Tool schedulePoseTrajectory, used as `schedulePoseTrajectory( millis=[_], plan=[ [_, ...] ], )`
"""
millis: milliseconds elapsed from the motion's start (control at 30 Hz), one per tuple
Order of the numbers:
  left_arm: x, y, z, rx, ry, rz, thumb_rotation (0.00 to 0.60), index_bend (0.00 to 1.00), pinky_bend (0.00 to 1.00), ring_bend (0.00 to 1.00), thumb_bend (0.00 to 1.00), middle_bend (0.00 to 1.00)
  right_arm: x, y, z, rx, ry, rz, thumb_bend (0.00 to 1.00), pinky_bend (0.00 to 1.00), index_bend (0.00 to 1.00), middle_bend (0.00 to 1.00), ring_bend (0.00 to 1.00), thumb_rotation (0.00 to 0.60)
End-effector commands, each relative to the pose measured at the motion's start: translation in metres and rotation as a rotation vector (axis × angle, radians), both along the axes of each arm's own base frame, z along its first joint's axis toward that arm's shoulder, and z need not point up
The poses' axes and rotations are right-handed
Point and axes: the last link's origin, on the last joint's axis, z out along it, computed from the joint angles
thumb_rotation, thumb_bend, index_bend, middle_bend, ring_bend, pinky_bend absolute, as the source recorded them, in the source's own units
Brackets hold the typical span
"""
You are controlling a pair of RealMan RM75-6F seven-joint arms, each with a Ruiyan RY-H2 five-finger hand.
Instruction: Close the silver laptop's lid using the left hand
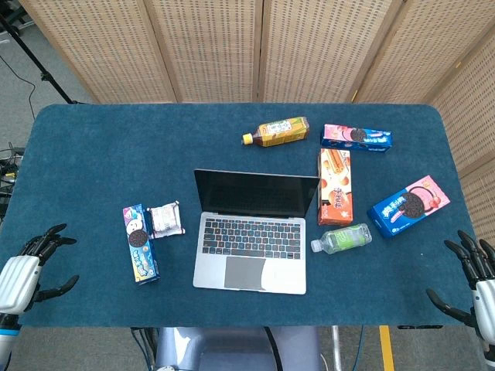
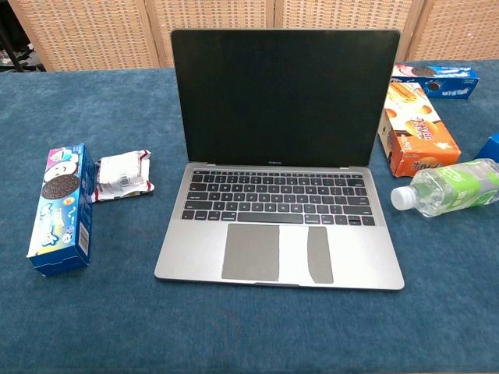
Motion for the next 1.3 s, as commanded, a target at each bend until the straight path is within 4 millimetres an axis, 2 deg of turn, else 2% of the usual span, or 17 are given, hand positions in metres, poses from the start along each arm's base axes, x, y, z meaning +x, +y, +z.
schedulePoseTrajectory(
  millis=[33,833,1167,1300],
  plan=[
    [0.000,-0.001,0.000,-0.001,-0.001,-0.001,0.600,0.31,0.18,0.21,0.22,0.17,0.000,0.000,0.000,0.000,0.000,0.000,0.24,0.00,0.14,0.04,0.14,0.600],
    [0.004,0.004,-0.012,-0.028,-0.003,-0.025,0.600,0.31,0.18,0.21,0.22,0.17,-0.002,0.000,0.004,-0.020,-0.009,0.003,0.24,0.00,0.14,0.04,0.14,0.600],
    [0.029,0.050,-0.011,-0.005,0.051,-0.189,0.600,0.29,0.18,0.21,0.22,0.17,-0.003,-0.001,0.006,-0.029,-0.009,-0.005,0.24,0.00,0.14,0.04,0.14,0.600],
    [0.044,0.074,-0.019,-0.043,0.020,-0.225,0.600,0.28,0.18,0.21,0.22,0.17,-0.004,-0.001,0.008,-0.042,-0.013,-0.006,0.24,0.00,0.14,0.04,0.14,0.600]
  ],
)
